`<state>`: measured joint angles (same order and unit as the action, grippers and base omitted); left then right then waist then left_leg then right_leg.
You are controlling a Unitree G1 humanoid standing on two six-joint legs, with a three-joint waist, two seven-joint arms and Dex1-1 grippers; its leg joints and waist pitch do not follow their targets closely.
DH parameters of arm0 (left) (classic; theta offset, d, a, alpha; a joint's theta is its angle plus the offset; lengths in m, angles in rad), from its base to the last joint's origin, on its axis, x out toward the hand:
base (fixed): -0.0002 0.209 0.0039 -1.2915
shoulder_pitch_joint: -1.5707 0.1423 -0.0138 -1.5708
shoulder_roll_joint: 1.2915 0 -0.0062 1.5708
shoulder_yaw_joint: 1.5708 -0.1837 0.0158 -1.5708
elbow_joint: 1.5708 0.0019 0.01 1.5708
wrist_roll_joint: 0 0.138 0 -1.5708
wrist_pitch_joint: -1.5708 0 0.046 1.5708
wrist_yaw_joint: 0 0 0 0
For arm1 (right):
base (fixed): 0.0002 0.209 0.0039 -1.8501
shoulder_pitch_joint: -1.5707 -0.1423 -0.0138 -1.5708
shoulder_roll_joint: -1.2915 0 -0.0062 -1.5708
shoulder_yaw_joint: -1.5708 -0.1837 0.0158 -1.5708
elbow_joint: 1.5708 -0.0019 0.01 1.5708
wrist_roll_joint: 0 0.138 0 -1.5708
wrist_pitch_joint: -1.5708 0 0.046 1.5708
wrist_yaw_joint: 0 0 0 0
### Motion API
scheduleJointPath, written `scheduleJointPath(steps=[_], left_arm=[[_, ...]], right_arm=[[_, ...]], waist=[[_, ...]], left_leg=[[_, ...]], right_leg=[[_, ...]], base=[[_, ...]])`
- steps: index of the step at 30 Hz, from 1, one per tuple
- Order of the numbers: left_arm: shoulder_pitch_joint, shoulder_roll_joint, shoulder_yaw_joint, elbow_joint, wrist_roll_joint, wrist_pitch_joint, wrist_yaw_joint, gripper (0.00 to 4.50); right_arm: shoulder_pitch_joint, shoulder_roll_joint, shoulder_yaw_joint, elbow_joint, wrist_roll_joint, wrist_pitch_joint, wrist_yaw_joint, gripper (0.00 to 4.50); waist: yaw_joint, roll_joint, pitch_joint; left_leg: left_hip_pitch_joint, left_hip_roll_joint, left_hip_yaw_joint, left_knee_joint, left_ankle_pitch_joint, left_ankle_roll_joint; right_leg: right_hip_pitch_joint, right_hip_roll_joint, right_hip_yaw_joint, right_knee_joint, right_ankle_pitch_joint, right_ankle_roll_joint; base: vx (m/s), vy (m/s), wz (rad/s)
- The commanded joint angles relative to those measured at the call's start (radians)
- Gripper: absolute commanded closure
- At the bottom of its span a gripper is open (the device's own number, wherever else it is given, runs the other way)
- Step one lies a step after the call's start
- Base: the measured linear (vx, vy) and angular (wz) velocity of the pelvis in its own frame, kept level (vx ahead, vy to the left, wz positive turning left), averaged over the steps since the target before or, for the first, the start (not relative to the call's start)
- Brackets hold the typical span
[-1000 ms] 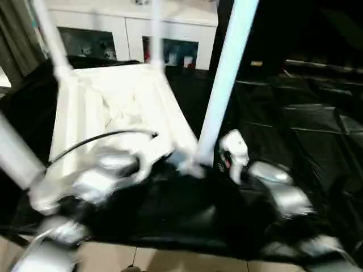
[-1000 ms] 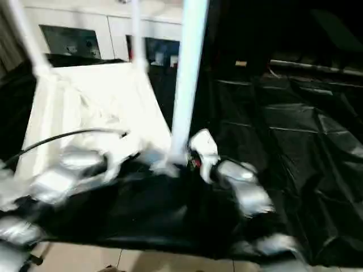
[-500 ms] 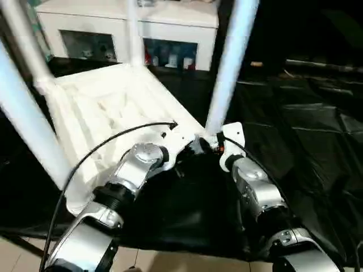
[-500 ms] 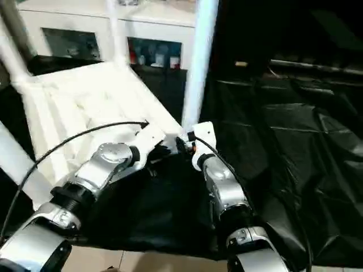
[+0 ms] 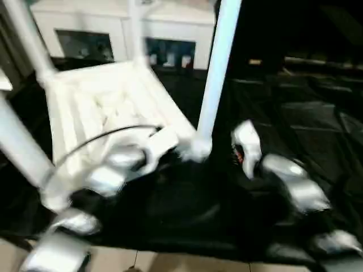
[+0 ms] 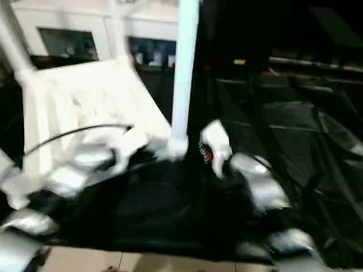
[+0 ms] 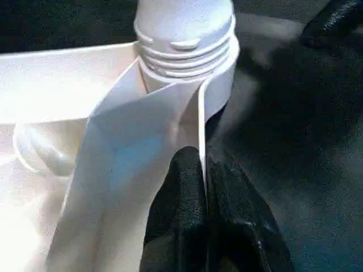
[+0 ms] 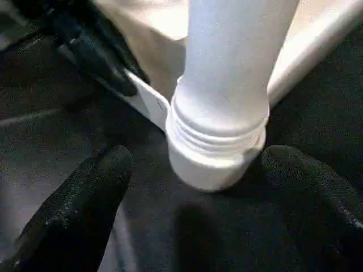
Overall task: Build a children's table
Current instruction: Rotate leg to tighten
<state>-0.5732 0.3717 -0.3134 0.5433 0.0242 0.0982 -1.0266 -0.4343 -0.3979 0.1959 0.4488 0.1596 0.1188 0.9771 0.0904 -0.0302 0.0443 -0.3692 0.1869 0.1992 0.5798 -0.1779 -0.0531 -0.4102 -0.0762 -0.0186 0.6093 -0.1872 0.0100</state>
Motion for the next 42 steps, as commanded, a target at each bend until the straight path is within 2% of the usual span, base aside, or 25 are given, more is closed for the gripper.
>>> scheduleJointPath(steps=[1, 3, 7, 12, 13, 14, 16, 18, 25, 31, 34, 36, 37, 38, 39, 41, 42], left_arm=[[0.025, -0.014, -0.051, -0.04, -0.038, -0.006, -0.096, 4.5], [0.034, 0.0, -0.06, -0.071, -0.055, 0.013, -0.142, 4.5], [0.037, 0.009, -0.061, -0.083, -0.049, 0.006, -0.161, 4.5], [0.038, 0.015, -0.048, -0.084, -0.046, 0.01, -0.17, 4.5], [0.039, 0.017, -0.048, -0.086, -0.047, 0.012, -0.172, 4.5], [0.039, 0.018, -0.048, -0.087, -0.045, 0.013, -0.169, 4.5], [0.039, 0.018, -0.047, -0.089, -0.045, 0.015, -0.169, 4.5], [0.041, 0.018, -0.046, -0.09, -0.044, 0.017, -0.169, 4.5], [0.045, 0.019, -0.045, -0.092, -0.043, 0.022, -0.173, 4.5], [0.047, 0.016, -0.037, -0.09, -0.038, 0.03, -0.148, 4.5], [0.028, -0.013, -0.018, -0.036, -0.005, 0.041, -0.039, 4.5], [0.01, -0.038, -0.004, 0.006, 0.013, 0.046, 0.04, 4.5], [-0.006, -0.065, 0.009, 0.04, 0.02, 0.061, 0.1, 4.5], [-0.012, -0.076, 0.013, 0.05, 0.024, 0.065, 0.127, 4.5], [-0.026, -0.099, 0.021, 0.069, 0.034, 0.078, 0.184, 4.5], [-0.04, -0.127, 0.033, 0.088, 0.047, 0.098, 0.262, 4.5], [-0.05, -0.147, 0.043, 0.102, 0.051, 0.108, 0.312, 4.5]], right_arm=[[-0.004, -0.009, 0.016, -0.04, 0.003, 0.007, 0.045, 0.39], [-0.008, -0.004, 0.018, -0.032, -0.005, 0.007, 0.04, 0.39], [-0.011, -0.001, 0.03, -0.043, -0.007, 0.021, 0.037, 0.39], [-0.003, 0.002, 0.04, -0.061, -0.005, 0.042, 0.062, 0.39], [-0.003, 0.004, 0.04, -0.061, -0.007, 0.043, 0.065, 0.54], [-0.004, 0.005, 0.039, -0.057, -0.008, 0.041, 0.065, 0.73], [-0.006, 0.007, 0.038, -0.054, -0.005, 0.041, 0.064, 0.76], [-0.008, 0.008, 0.037, -0.051, -0.002, 0.042, 0.064, 1.08], [-0.011, 0.015, 0.037, -0.049, -0.001, 0.052, 0.068, 1.6], [-0.005, 0.029, 0.037, -0.031, -0.011, 0.054, 0.042, 1.76], [-0.014, 0.078, 0.008, 0.032, -0.034, 0.041, -0.084, 1.77], [-0.023, 0.118, -0.019, 0.075, -0.041, 0.05, -0.185, 1.78], [-0.042, 0.185, -0.07, 0.128, -0.041, 0.072, -0.354, 1.78], [-0.047, 0.202, -0.084, 0.14, -0.04, 0.078, -0.398, 1.78], [-0.058, 0.239, -0.113, 0.162, -0.038, 0.09, -0.492, 1.78], [-0.071, 0.272, -0.14, 0.18, -0.041, 0.089, -0.59, 1.78], [-0.079, 0.296, -0.157, 0.196, -0.046, 0.088, -0.663, 1.78]], waist=[[0.001, -0.008, -0.053], [0.007, -0.005, -0.051], [0.012, -0.007, -0.049], [0.012, -0.009, -0.051], [0.013, -0.008, -0.052], [0.012, -0.013, -0.052], [0.014, -0.011, -0.052], [0.014, -0.011, -0.051], [0.013, -0.012, -0.053], [0.012, -0.009, -0.053], [0.007, -0.009, -0.05], [0.0, -0.01, -0.046], [-0.008, 0.0, -0.045], [-0.015, -0.005, -0.044], [-0.022, -0.005, -0.047], [-0.03, -0.005, -0.047], [-0.028, -0.001, -0.048]], left_leg=[[0.015, 0.045, -0.016, -0.068, -0.245, 0.044], [0.02, 0.046, -0.016, -0.07, -0.268, 0.028], [0.018, 0.044, -0.017, -0.073, -0.283, 0.011], [0.015, 0.043, -0.018, -0.072, -0.267, 0.009], [0.016, 0.044, -0.018, -0.072, -0.262, 0.011], [0.016, 0.043, -0.017, -0.071, -0.259, 0.013], [0.015, 0.043, -0.017, -0.071, -0.252, 0.014], [0.015, 0.043, -0.017, -0.07, -0.253, 0.013], [0.015, 0.042, -0.016, -0.068, -0.235, 0.018], [0.015, 0.041, -0.016, -0.068, -0.237, 0.016], [0.015, 0.041, -0.018, -0.072, -0.259, 0.004], [0.016, 0.039, -0.02, -0.074, -0.302, -0.014], [0.019, 0.04, -0.024, -0.077, -0.328, -0.032], [0.019, 0.036, -0.028, -0.08, -0.361, -0.052], [0.014, 0.038, -0.032, -0.083, -0.355, -0.063], [0.024, 0.035, -0.029, -0.078, -0.382, -0.059], [0.024, 0.035, -0.031, -0.078, -0.382, -0.055]], right_leg=[[0.036, -0.057, 0.03, -0.074, -0.206, -0.217], [0.032, -0.057, 0.03, -0.076, -0.225, -0.22], [0.034, -0.058, 0.031, -0.078, -0.255, -0.202], [0.036, -0.059, 0.032, -0.076, -0.245, -0.188], [0.036, -0.058, 0.031, -0.075, -0.237, -0.191], [0.036, -0.058, 0.031, -0.075, -0.234, -0.192], [0.036, -0.059, 0.031, -0.074, -0.23, -0.195], [0.036, -0.058, 0.031, -0.075, -0.234, -0.195], [0.038, -0.057, 0.031, -0.072, -0.213, -0.2], [0.039, -0.057, 0.03, -0.071, -0.209, -0.203], [0.037, -0.058, 0.03, -0.076, -0.251, -0.196], [0.033, -0.059, 0.03, -0.084, -0.333, -0.179], [0.026, -0.061, 0.031, -0.086, -0.377, -0.173], [0.028, -0.06, 0.027, -0.091, -0.431, -0.156], [0.032, -0.062, 0.027, -0.09, -0.432, -0.144], [0.02, -0.058, 0.029, -0.094, -0.431, -0.14], [0.022, -0.06, 0.029, -0.095, -0.427, -0.141]], base=[[0.0, 0.0, 0.0], [0.0, 0.0, 0.0], [0.0, 0.0, 0.0], [0.0, 0.0, 0.0], [0.0, 0.0, 0.0], [0.0, 0.0, 0.0], [0.0, 0.0, 0.0], [0.0, 0.0, 0.0], [0.0, 0.0, 0.0], [0.0, 0.0, 0.0], [0.0, 0.0, 0.0], [0.0, 0.0, 0.0], [0.0, 0.0, 0.0], [0.0, 0.0, 0.0], [0.0, 0.0, 0.0], [0.0, 0.0, 0.0], [0.0, 0.0, 0.0]])
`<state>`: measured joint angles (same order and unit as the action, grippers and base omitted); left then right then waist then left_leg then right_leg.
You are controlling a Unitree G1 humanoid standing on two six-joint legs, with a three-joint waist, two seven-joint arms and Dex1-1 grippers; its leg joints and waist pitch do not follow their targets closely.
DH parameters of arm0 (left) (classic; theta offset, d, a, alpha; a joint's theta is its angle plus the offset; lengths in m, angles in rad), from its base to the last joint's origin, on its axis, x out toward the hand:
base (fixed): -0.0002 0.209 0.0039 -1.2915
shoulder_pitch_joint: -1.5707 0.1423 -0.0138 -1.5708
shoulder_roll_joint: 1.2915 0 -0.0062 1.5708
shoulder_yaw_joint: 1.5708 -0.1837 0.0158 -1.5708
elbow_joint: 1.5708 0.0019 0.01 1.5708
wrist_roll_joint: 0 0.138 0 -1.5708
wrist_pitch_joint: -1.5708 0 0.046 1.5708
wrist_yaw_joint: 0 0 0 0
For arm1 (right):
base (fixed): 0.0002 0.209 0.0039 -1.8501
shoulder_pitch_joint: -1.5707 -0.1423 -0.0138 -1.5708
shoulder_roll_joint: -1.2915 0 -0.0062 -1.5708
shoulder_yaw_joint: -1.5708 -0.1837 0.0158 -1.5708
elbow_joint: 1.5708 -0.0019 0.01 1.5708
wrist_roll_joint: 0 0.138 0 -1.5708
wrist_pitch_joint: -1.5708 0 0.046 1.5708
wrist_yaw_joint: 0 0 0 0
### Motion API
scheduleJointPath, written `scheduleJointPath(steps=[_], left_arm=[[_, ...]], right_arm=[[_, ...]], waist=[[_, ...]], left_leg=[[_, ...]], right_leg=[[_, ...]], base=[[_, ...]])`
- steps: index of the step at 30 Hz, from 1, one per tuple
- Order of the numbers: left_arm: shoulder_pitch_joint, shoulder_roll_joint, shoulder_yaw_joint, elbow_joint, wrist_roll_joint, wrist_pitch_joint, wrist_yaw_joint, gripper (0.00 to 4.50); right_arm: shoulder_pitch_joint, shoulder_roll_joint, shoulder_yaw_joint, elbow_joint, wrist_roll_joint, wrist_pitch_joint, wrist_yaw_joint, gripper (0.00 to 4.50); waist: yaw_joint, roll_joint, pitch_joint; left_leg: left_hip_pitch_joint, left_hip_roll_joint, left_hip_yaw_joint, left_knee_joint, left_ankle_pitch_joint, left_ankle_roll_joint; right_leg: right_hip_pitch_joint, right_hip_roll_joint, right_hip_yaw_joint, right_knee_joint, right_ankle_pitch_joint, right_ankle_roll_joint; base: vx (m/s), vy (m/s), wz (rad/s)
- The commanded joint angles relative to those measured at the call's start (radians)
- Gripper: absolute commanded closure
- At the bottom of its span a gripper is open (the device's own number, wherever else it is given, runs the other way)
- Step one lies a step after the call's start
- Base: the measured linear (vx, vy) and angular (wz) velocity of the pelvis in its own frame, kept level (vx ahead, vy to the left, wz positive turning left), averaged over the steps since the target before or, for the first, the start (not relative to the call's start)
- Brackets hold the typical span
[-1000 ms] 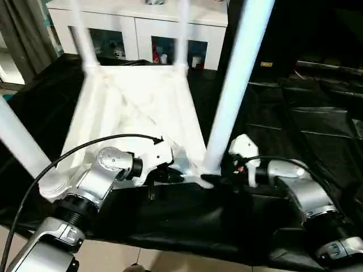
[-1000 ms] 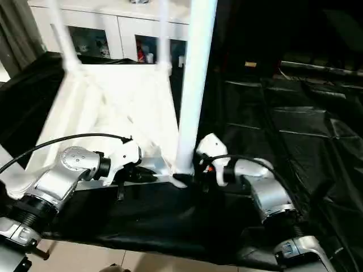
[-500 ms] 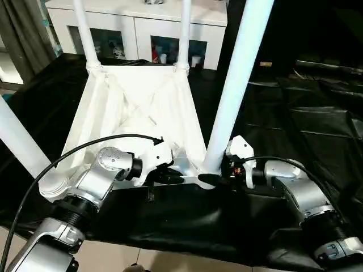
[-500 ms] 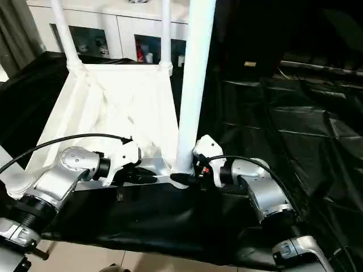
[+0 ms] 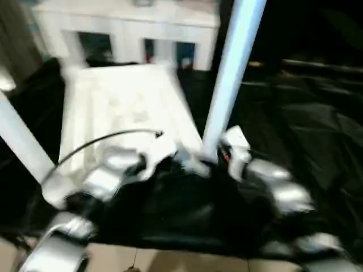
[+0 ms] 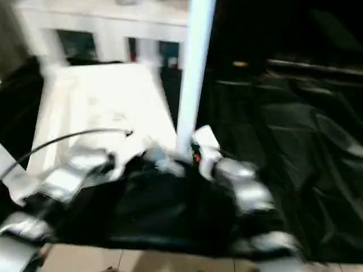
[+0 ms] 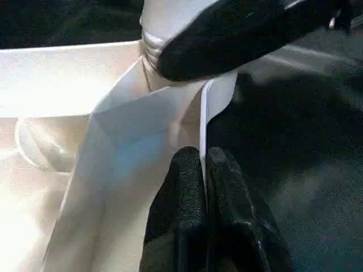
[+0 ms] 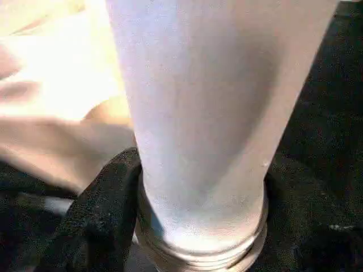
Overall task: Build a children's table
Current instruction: Rotate leg to tighten
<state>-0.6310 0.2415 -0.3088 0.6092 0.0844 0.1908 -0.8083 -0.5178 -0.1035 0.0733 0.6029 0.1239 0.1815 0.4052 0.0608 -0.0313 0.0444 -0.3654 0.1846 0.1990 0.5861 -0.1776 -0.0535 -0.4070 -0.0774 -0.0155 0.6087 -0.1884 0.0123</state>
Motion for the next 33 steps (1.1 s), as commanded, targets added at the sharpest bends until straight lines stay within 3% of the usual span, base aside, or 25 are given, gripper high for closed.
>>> scheduleJointPath(steps=[1, 6, 7, 9, 14, 15, 16, 18, 19, 21, 24, 28, 33], left_arm=[[-0.006, -0.043, 0.048, 0.055, 0.0, 0.027, 0.16, 4.5], [-0.027, -0.095, 0.056, 0.088, 0.02, 0.02, 0.239, 4.5], [-0.027, -0.096, 0.056, 0.089, 0.02, 0.019, 0.238, 4.5], [-0.021, -0.094, 0.046, 0.085, 0.021, 0.002, 0.214, 4.5], [-0.005, -0.081, 0.04, 0.069, 0.017, -0.011, 0.179, 4.5], [0.007, -0.062, 0.033, 0.054, 0.01, -0.036, 0.135, 4.5], [0.007, -0.062, 0.033, 0.054, 0.01, -0.036, 0.135, 4.5], [0.027, -0.021, 0.018, 0.027, -0.002, -0.086, 0.042, 4.5], [0.03, -0.015, 0.014, 0.023, -0.004, -0.096, 0.028, 4.5], [0.039, 0.001, 0.013, 0.011, -0.014, -0.091, -0.006, 4.5], [0.059, 0.031, -0.001, -0.019, -0.033, -0.123, -0.096, 4.5], [0.103, 0.086, -0.029, -0.113, -0.093, -0.104, -0.267, 4.5], [0.127, 0.103, -0.039, -0.171, -0.125, -0.076, -0.35, 4.5]], right_arm=[[-0.004, 0.028, -0.042, 0.063, -0.025, 0.011, -0.164, 1.78], [-0.01, 0.081, -0.032, 0.101, -0.048, -0.045, -0.201, 1.78], [-0.011, 0.084, -0.033, 0.102, -0.046, -0.048, -0.199, 1.22], [-0.015, 0.09, -0.048, 0.092, -0.023, -0.084, -0.176, 1.08], [-0.036, 0.072, -0.058, 0.086, -0.004, -0.109, -0.137, 0.62], [-0.034, 0.039, -0.041, 0.05, 0.022, -0.07, -0.011, 0.62], [-0.034, 0.039, -0.041, 0.05, 0.022, -0.07, -0.011, 0.62], [0.008, -0.061, 0.032, -0.067, 0.041, -0.033, 0.235, 0.62], [0.014, -0.074, 0.04, -0.08, 0.041, -0.031, 0.258, 0.62], [0.033, -0.12, 0.062, -0.116, 0.043, -0.038, 0.336, 0.62], [0.053, -0.188, 0.085, -0.146, 0.035, -0.046, 0.42, 0.62], [0.072, -0.275, 0.108, -0.213, 0.048, -0.021, 0.538, 0.62], [0.079, -0.303, 0.13, -0.236, 0.035, -0.005, 0.587, 0.62]], waist=[[-0.002, -0.002, -0.048], [0.007, -0.006, -0.057], [0.008, -0.005, -0.057], [0.01, -0.005, -0.057], [0.002, -0.004, -0.055], [0.001, -0.004, -0.054], [0.002, -0.005, -0.055], [0.004, -0.007, -0.054], [0.012, -0.009, -0.055], [0.01, -0.009, -0.056], [0.012, -0.008, -0.054], [0.018, -0.007, -0.054], [0.035, -0.005, -0.051]], left_leg=[[0.014, 0.037, -0.028, -0.085, -0.365, -0.052], [0.009, 0.034, -0.021, -0.076, -0.274, -0.012], [0.008, 0.033, -0.019, -0.074, -0.257, 0.003], [0.004, 0.033, -0.019, -0.075, -0.224, 0.021], [0.005, 0.034, -0.02, -0.078, -0.256, 0.017], [0.006, 0.036, -0.021, -0.079, -0.263, 0.018], [0.005, 0.035, -0.022, -0.078, -0.265, 0.023], [0.001, 0.035, -0.021, -0.077, -0.251, 0.038], [0.001, 0.039, -0.021, -0.073, -0.232, 0.054], [-0.001, 0.037, -0.018, -0.072, -0.214, 0.065], [0.003, 0.041, -0.018, -0.072, -0.222, 0.052], [0.007, 0.045, -0.017, -0.074, -0.23, 0.043], [0.012, 0.046, -0.014, -0.075, -0.235, 0.039]], right_leg=[[0.02, -0.057, 0.029, -0.094, -0.403, -0.146], [0.031, -0.054, 0.029, -0.081, -0.233, -0.169], [0.033, -0.055, 0.029, -0.079, -0.205, -0.178], [0.038, -0.055, 0.028, -0.076, -0.17, -0.189], [0.038, -0.054, 0.026, -0.08, -0.222, -0.186], [0.036, -0.054, 0.026, -0.081, -0.234, -0.185], [0.04, -0.053, 0.025, -0.082, -0.235, -0.185], [0.044, -0.051, 0.025, -0.08, -0.212, -0.186], [0.048, -0.054, 0.026, -0.078, -0.18, -0.18], [0.046, -0.055, 0.026, -0.075, -0.161, -0.191], [0.04, -0.057, 0.026, -0.078, -0.208, -0.199], [0.037, -0.055, 0.027, -0.074, -0.202, -0.213], [0.033, -0.054, 0.028, -0.074, -0.198, -0.22]], base=[[0.0, 0.0, 0.0], [0.0, 0.0, 0.0], [0.0, 0.0, 0.0], [0.0, 0.0, 0.0], [0.0, 0.0, 0.0], [0.0, 0.0, 0.0], [0.0, 0.0, 0.0], [0.0, 0.0, 0.0], [0.0, 0.0, 0.0], [0.0, 0.0, 0.0], [0.0, 0.0, 0.0], [0.0, 0.0, 0.0], [0.0, 0.0, 0.0]])
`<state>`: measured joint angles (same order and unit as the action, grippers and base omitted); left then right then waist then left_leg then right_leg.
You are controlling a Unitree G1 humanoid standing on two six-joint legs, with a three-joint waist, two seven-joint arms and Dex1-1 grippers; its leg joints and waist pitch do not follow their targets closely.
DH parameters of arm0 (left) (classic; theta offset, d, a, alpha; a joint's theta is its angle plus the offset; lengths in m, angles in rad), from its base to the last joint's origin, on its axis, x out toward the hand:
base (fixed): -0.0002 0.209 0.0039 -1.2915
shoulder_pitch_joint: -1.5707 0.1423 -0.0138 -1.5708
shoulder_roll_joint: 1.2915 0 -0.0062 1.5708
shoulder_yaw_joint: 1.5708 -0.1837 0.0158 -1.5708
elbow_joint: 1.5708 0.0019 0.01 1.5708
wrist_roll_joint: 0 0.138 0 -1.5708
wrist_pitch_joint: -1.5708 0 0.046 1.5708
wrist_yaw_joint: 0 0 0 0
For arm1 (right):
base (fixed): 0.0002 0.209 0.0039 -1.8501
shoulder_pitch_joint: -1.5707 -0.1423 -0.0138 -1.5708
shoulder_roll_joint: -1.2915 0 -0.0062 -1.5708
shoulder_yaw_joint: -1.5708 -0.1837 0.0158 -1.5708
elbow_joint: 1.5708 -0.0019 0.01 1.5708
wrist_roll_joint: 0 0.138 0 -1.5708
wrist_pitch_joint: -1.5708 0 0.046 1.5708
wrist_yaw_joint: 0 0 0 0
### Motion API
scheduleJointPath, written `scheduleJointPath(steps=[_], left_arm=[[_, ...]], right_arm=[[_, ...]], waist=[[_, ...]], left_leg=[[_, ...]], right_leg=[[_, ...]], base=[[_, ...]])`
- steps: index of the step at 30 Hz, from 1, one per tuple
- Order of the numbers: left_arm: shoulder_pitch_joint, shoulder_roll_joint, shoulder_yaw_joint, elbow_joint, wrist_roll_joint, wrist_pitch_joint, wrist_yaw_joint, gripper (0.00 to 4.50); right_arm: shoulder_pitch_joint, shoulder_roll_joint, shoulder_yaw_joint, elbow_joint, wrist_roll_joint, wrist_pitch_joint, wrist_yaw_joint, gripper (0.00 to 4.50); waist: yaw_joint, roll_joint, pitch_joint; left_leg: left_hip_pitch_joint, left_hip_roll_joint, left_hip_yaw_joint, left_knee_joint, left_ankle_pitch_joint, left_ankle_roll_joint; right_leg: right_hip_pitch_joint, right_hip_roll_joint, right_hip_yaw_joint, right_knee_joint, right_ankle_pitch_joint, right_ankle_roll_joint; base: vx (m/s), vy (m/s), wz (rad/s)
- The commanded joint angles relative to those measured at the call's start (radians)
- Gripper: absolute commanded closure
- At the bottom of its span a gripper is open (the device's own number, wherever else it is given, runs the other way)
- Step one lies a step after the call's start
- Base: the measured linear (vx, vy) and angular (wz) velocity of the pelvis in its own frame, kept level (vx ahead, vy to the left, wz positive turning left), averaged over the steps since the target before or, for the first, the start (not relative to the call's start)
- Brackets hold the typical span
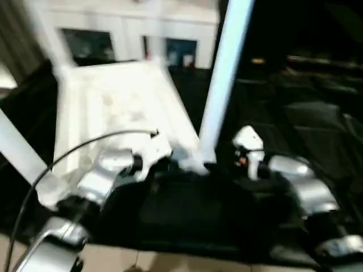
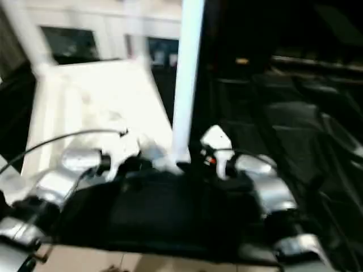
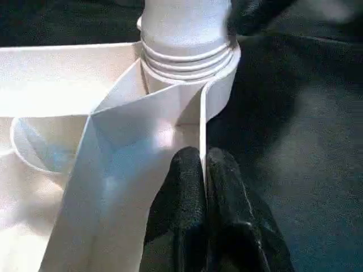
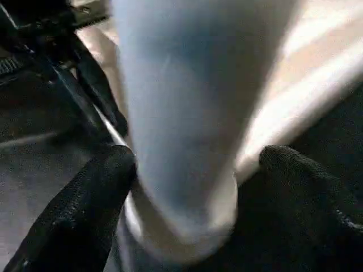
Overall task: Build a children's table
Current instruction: Rotate leg to tighten
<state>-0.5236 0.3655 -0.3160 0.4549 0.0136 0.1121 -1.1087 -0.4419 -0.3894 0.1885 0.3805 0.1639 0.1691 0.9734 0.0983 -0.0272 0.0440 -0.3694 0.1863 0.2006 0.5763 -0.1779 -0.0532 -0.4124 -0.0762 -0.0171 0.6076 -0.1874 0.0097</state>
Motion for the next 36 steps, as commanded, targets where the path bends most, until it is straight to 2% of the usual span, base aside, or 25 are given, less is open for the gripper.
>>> scheduleJointPath(steps=[1, 7, 11, 12, 14, 18, 19, 23, 24, 30, 33, 35, 36], left_arm=[[0.021, -0.02, -0.032, -0.022, -0.057, 0.005, -0.057, 4.5], [0.023, -0.015, -0.025, -0.027, -0.043, 0.006, -0.058, 4.5], [0.023, -0.007, -0.017, -0.034, -0.042, 0.014, -0.066, 4.5], [0.022, -0.007, -0.016, -0.035, -0.041, 0.015, -0.065, 4.5], [0.022, -0.006, -0.016, -0.035, -0.041, 0.016, -0.065, 4.5], [0.024, -0.005, -0.014, -0.034, -0.041, 0.016, -0.062, 4.5], [0.024, -0.005, -0.014, -0.034, -0.041, 0.017, -0.062, 4.5], [0.028, -0.008, -0.014, -0.036, -0.04, 0.02, -0.06, 4.5], [0.028, -0.008, -0.014, -0.036, -0.04, 0.02, -0.06, 4.5], [0.028, -0.005, -0.015, -0.036, -0.034, 0.022, -0.056, 4.5], [0.024, -0.012, -0.011, -0.025, -0.022, 0.027, -0.027, 4.5], [0.011, -0.027, -0.009, 0.0, 0.002, 0.035, 0.026, 4.5], [0.003, -0.037, -0.004, 0.017, 0.013, 0.041, 0.06, 4.5]], right_arm=[[0.004, -0.019, 0.019, -0.013, -0.009, 0.006, 0.023, 0.62], [0.026, -0.038, 0.061, -0.047, -0.018, 0.021, 0.09, 0.62], [0.025, -0.038, 0.063, -0.04, -0.02, 0.021, 0.089, 0.62], [0.023, -0.039, 0.062, -0.037, -0.021, 0.021, 0.09, 0.62], [0.021, -0.039, 0.061, -0.034, -0.021, 0.02, 0.088, 0.89], [0.017, -0.033, 0.053, -0.031, -0.011, 0.024, 0.09, 1.16], [0.017, -0.033, 0.053, -0.031, -0.011, 0.025, 0.091, 1.27], [0.019, -0.03, 0.055, -0.028, -0.012, 0.025, 0.091, 1.47], [0.019, -0.03, 0.055, -0.028, -0.012, 0.025, 0.091, 1.67], [0.027, -0.03, 0.063, -0.018, -0.026, 0.018, 0.082, 1.81], [0.025, -0.004, 0.046, 0.021, -0.04, 0.012, 0.015, 1.82], [0.016, 0.043, 0.009, 0.083, -0.046, 0.014, -0.094, 1.83], [0.013, 0.063, -0.005, 0.104, -0.044, 0.019, -0.135, 1.83]], waist=[[-0.002, -0.009, -0.052], [0.001, -0.012, -0.049], [0.002, -0.012, -0.052], [0.001, -0.015, -0.052], [0.002, -0.014, -0.053], [0.002, -0.015, -0.053], [0.002, -0.018, -0.053], [0.002, -0.017, -0.053], [0.002, -0.017, -0.053], [0.002, -0.016, -0.054], [0.002, -0.016, -0.054], [-0.003, -0.011, -0.051], [-0.009, -0.013, -0.047]], left_leg=[[0.016, 0.044, -0.016, -0.065, -0.235, 0.036], [0.014, 0.043, -0.019, -0.068, -0.269, 0.019], [0.014, 0.042, -0.018, -0.065, -0.245, 0.023], [0.013, 0.042, -0.018, -0.065, -0.237, 0.026], [0.013, 0.042, -0.018, -0.063, -0.23, 0.03], [0.013, 0.041, -0.017, -0.063, -0.225, 0.032], [0.013, 0.041, -0.017, -0.062, -0.223, 0.034], [0.012, 0.041, -0.017, -0.061, -0.213, 0.037], [0.012, 0.041, -0.017, -0.061, -0.215, 0.038], [0.013, 0.041, -0.017, -0.06, -0.209, 0.037], [0.012, 0.04, -0.016, -0.06, -0.205, 0.035], [0.013, 0.039, -0.018, -0.064, -0.241, 0.02], [0.014, 0.039, -0.021, -0.068, -0.277, 0.004]], right_leg=[[0.039, -0.056, 0.029, -0.072, -0.201, -0.215], [0.039, -0.058, 0.03, -0.078, -0.272, -0.184], [0.039, -0.057, 0.03, -0.074, -0.241, -0.188], [0.039, -0.056, 0.03, -0.073, -0.226, -0.192], [0.04, -0.056, 0.029, -0.072, -0.218, -0.196], [0.041, -0.056, 0.029, -0.072, -0.219, -0.196], [0.041, -0.056, 0.029, -0.071, -0.218, -0.196], [0.041, -0.056, 0.029, -0.069, -0.205, -0.2], [0.042, -0.056, 0.029, -0.07, -0.211, -0.199], [0.042, -0.056, 0.028, -0.069, -0.207, -0.199], [0.041, -0.056, 0.029, -0.068, -0.2, -0.201], [0.038, -0.057, 0.028, -0.074, -0.258, -0.194], [0.037, -0.058, 0.027, -0.081, -0.318, -0.181]], base=[[0.0, 0.0, 0.0], [0.0, 0.0, 0.0], [0.0, 0.0, 0.0], [0.0, 0.0, 0.0], [0.0, 0.0, 0.0], [0.0, 0.0, 0.0], [0.0, 0.0, 0.0], [0.0, 0.0, 0.0], [0.0, 0.0, 0.0], [0.0, 0.0, 0.0], [0.0, 0.0, 0.0], [0.0, 0.0, 0.0], [0.0, 0.0, 0.0]])
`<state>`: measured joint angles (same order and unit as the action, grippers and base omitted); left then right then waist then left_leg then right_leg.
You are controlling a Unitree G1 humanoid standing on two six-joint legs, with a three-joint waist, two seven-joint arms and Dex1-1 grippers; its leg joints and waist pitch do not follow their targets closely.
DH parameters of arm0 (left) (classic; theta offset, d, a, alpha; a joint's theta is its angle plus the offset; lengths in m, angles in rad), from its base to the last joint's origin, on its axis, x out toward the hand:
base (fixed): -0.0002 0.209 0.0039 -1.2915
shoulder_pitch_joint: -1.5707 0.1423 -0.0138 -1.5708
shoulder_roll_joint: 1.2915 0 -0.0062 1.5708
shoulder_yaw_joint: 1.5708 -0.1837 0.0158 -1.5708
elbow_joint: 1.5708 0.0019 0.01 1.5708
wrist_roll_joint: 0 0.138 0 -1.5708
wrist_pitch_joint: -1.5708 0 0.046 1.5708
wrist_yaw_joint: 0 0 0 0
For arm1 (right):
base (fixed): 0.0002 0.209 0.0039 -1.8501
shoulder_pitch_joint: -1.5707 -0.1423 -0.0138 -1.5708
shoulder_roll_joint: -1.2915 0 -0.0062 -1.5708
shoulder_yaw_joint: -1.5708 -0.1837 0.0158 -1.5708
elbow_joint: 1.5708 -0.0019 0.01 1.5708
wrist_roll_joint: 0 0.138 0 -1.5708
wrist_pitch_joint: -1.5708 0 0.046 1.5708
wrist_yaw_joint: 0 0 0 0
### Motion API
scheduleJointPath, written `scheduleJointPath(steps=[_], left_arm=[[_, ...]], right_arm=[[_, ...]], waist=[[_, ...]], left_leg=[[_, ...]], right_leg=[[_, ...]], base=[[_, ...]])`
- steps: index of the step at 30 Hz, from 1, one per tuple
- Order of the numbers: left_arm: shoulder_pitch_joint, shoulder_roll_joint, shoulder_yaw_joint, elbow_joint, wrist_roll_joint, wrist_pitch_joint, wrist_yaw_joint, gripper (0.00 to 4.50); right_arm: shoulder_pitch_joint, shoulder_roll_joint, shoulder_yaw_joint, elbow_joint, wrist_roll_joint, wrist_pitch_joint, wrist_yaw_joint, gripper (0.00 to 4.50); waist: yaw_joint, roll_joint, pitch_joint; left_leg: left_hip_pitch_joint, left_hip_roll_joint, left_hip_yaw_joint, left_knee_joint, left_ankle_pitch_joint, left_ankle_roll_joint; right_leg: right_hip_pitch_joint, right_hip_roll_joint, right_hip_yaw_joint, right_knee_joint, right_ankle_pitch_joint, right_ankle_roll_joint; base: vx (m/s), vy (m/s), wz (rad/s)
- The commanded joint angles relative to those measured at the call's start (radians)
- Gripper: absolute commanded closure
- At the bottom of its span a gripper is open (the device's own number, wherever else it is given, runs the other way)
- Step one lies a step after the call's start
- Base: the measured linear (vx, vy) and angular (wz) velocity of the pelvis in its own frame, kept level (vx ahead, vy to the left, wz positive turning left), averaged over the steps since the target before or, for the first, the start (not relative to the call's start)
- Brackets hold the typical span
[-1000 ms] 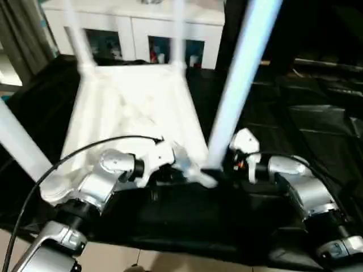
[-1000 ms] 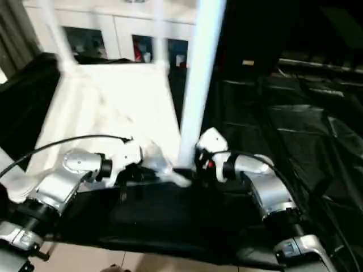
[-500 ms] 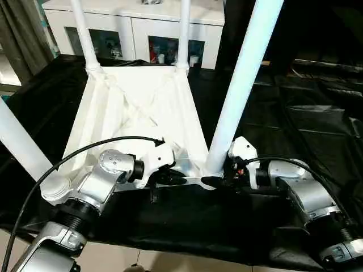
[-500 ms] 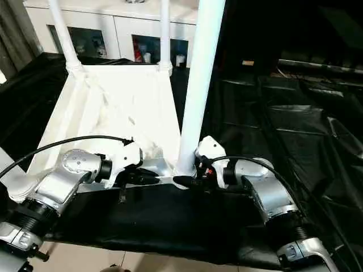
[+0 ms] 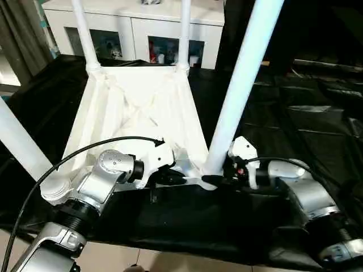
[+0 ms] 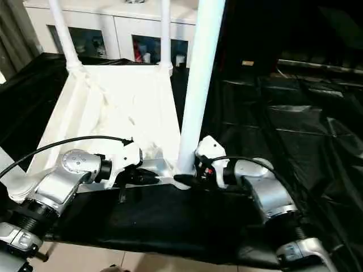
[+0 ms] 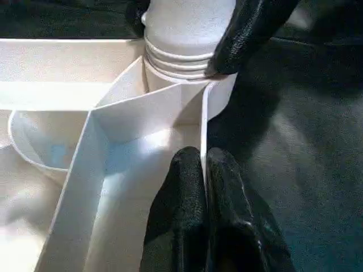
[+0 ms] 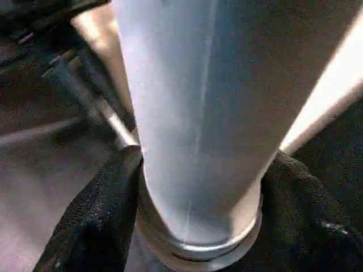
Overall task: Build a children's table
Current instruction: Rotate leg to tighten
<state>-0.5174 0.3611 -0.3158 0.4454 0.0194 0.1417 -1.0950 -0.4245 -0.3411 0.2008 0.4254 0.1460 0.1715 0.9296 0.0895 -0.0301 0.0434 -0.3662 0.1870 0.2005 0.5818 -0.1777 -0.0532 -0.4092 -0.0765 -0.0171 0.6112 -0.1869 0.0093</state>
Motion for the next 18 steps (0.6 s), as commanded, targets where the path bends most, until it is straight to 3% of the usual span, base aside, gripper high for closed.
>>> scheduleJointPath(steps=[1, 7, 8, 9, 11, 14, 18], left_arm=[[-0.017, -0.055, 0.007, 0.052, 0.017, 0.022, 0.101, 4.5], [-0.091, -0.196, 0.063, 0.159, 0.059, 0.095, 0.423, 4.5], [-0.094, -0.203, 0.065, 0.163, 0.06, 0.096, 0.437, 4.5], [-0.099, -0.223, 0.067, 0.173, 0.066, 0.103, 0.47, 4.5], [-0.108, -0.254, 0.063, 0.192, 0.081, 0.106, 0.509, 4.5], [-0.112, -0.259, 0.053, 0.204, 0.094, 0.098, 0.512, 4.5], [-0.107, -0.25, 0.043, 0.204, 0.097, 0.085, 0.486, 4.5]], right_arm=[[-0.008, 0.048, -0.041, 0.092, -0.029, 0.016, -0.17, 1.83], [-0.058, 0.236, -0.178, 0.214, -0.044, 0.037, -0.672, 1.83], [-0.061, 0.243, -0.182, 0.219, -0.045, 0.036, -0.687, 1.83], [-0.068, 0.262, -0.182, 0.23, -0.049, 0.034, -0.71, 1.83], [-0.076, 0.283, -0.162, 0.24, -0.069, 0.02, -0.717, 1.83], [-0.078, 0.293, -0.166, 0.239, -0.06, -0.007, -0.708, 1.13], [-0.09, 0.294, -0.182, 0.244, -0.049, -0.041, -0.707, 0.88]], waist=[[-0.007, -0.009, -0.046], [-0.031, -0.01, -0.049], [-0.033, -0.008, -0.048], [-0.031, -0.012, -0.051], [-0.026, -0.011, -0.053], [-0.021, -0.01, -0.055], [-0.02, -0.009, -0.055]], left_leg=[[0.012, 0.039, -0.024, -0.076, -0.303, -0.013], [0.014, 0.034, -0.029, -0.078, -0.349, -0.044], [0.014, 0.034, -0.028, -0.077, -0.343, -0.044], [0.015, 0.032, -0.027, -0.075, -0.334, -0.036], [0.01, 0.033, -0.025, -0.073, -0.306, -0.02], [0.007, 0.031, -0.02, -0.068, -0.249, 0.015], [0.005, 0.031, -0.021, -0.07, -0.243, 0.02]], right_leg=[[0.032, -0.057, 0.027, -0.088, -0.361, -0.168], [0.025, -0.057, 0.027, -0.093, -0.419, -0.143], [0.022, -0.056, 0.029, -0.096, -0.404, -0.143], [0.025, -0.056, 0.028, -0.094, -0.387, -0.141], [0.028, -0.055, 0.029, -0.091, -0.323, -0.147], [0.035, -0.055, 0.03, -0.084, -0.222, -0.167], [0.038, -0.055, 0.027, -0.084, -0.228, -0.172]], base=[[0.0, 0.0, 0.0], [0.0, 0.0, 0.0], [0.0, 0.0, 0.0], [0.0, 0.0, 0.0], [0.0, 0.0, 0.0], [0.0, 0.0, 0.0], [0.0, 0.0, 0.0]])
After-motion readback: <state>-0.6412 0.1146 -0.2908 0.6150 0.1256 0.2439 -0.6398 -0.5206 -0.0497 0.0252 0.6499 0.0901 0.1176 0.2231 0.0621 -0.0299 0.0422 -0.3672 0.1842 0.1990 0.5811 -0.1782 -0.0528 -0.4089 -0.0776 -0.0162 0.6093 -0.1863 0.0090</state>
